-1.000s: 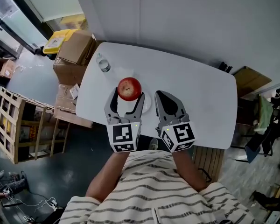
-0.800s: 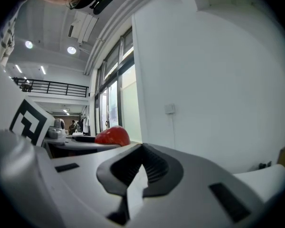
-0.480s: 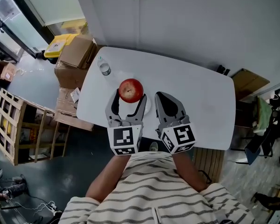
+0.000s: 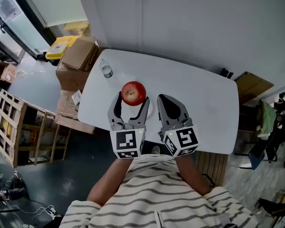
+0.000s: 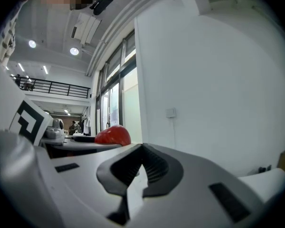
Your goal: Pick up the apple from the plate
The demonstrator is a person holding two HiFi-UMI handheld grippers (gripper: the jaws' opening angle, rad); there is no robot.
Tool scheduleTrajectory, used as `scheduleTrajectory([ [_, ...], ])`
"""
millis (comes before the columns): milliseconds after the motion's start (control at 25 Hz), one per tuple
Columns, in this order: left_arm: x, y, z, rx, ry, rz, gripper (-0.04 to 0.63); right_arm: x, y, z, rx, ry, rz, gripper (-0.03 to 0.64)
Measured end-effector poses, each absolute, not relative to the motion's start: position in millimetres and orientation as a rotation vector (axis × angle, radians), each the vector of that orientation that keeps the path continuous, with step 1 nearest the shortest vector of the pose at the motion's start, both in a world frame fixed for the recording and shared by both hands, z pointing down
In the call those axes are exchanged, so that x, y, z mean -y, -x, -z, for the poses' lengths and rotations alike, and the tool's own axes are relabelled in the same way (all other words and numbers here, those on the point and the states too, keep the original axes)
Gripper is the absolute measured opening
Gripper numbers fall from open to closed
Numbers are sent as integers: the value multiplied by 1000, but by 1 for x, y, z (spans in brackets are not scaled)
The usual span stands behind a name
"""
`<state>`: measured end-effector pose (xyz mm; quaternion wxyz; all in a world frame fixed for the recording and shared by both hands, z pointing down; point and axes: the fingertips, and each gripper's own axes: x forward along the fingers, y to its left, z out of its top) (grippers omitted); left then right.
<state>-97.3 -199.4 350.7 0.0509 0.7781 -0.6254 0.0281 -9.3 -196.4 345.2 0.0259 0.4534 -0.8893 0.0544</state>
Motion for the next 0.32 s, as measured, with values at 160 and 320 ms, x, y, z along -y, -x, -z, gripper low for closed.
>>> scheduleTrajectory([
  [160, 197, 99, -349, 1909, -2366, -79, 373, 194, 12, -344, 2751, -1393, -164, 14],
  [320, 196, 94, -348, 1901, -2375, -67, 374, 194, 10, -343, 2756, -1386, -158, 12],
])
